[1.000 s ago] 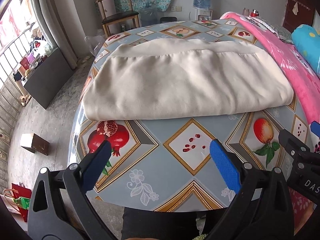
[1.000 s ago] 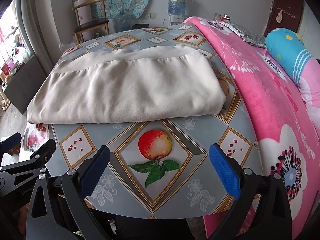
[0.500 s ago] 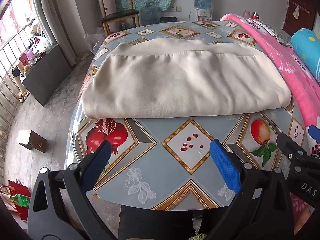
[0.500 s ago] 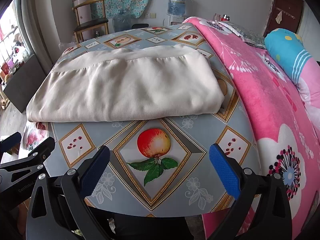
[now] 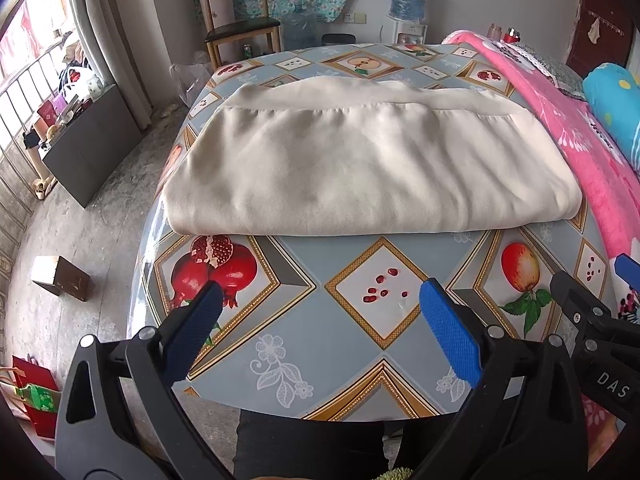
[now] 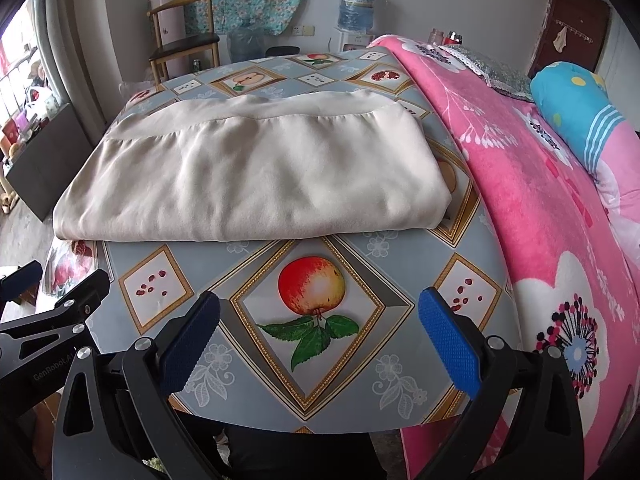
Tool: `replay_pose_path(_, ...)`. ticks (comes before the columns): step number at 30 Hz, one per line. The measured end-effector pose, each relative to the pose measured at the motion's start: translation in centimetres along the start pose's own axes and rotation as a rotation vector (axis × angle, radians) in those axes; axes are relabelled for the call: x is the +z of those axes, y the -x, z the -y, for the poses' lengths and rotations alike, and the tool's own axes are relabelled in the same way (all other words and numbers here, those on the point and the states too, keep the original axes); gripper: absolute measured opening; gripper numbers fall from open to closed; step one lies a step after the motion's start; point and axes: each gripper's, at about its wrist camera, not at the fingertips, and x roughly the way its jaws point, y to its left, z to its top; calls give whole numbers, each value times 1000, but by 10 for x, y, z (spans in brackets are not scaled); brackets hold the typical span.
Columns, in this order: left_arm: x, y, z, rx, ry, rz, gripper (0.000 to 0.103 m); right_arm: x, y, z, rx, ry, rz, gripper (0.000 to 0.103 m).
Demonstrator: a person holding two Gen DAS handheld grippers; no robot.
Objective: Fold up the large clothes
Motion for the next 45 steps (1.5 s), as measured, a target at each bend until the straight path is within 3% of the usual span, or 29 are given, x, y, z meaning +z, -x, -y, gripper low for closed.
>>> replay_pose_path(45, 0, 0, -5, -2, 4, 2, 95, 0, -1, -1, -3, 6, -6, 97)
